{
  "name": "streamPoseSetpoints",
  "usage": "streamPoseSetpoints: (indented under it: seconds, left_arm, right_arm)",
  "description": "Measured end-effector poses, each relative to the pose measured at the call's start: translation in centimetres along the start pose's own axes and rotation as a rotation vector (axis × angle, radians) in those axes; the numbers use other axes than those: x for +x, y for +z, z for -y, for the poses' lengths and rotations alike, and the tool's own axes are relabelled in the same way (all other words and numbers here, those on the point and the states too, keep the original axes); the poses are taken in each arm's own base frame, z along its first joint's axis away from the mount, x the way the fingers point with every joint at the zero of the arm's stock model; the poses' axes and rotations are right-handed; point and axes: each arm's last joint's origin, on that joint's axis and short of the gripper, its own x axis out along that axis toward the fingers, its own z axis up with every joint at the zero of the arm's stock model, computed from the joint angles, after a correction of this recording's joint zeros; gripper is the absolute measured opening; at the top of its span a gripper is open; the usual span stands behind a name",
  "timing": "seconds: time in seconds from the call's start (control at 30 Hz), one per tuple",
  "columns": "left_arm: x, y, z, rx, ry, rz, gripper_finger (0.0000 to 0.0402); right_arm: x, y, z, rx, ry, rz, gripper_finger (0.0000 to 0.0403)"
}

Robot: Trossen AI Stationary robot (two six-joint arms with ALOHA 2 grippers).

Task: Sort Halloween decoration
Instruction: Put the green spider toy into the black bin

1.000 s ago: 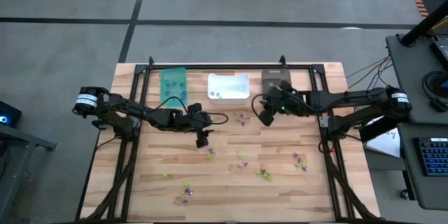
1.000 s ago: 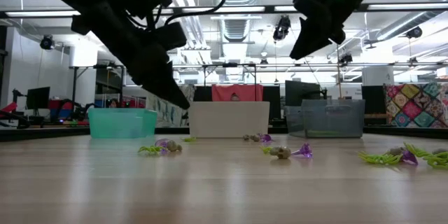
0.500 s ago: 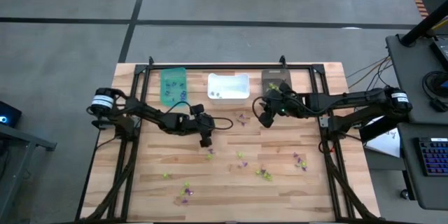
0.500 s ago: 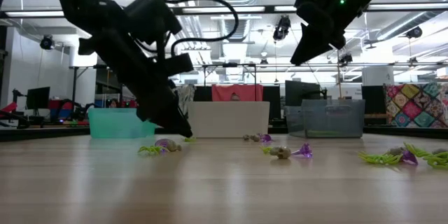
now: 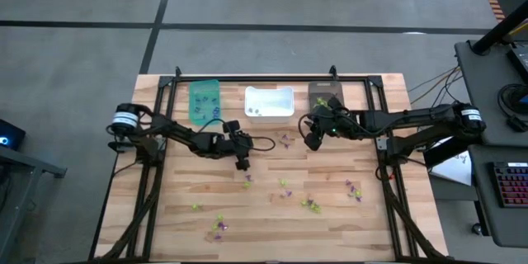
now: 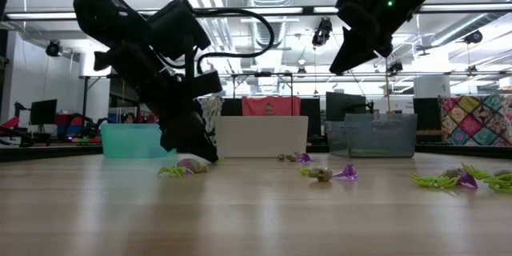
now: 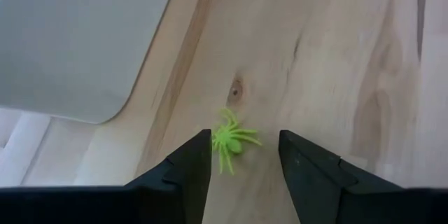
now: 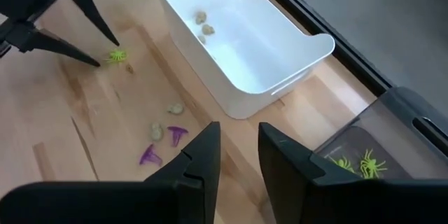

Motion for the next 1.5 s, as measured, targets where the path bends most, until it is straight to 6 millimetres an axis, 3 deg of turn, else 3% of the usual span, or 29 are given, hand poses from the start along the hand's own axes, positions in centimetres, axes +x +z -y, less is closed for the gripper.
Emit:
streamPoseSetpoints:
  seconds: [0.27,0.67,0.97,1.23,1.5]
  left_arm:
    - [0.6,-0.3,0.3,-0.016,0.004,-0.006,0.0119]
    - [0.2,-0.1,0.3,-0.048,-0.066,-0.007,0.0005]
    - [-1.4,1.1,0.1,-0.092,-0.204,0.057,0.0000]
    - [-2.4,1.8,-0.2,-0.081,-0.240,0.100,0.0000]
    - [-2.6,1.9,0.4,-0.021,-0.426,0.104,0.0000]
  right_arm:
    - [0.1,-0.1,0.0,-0.001,0.000,-0.001,0.0082]
    - [0.1,-0.1,0.0,-0.001,0.001,-0.001,0.0085]
    - [0.3,0.1,-0.3,-0.067,0.041,0.059,0.0086]
    - [0.8,0.0,-1.1,-0.138,0.250,0.201,0.0071]
    - [0.8,-0.1,-1.6,-0.210,0.412,0.295,0.0072]
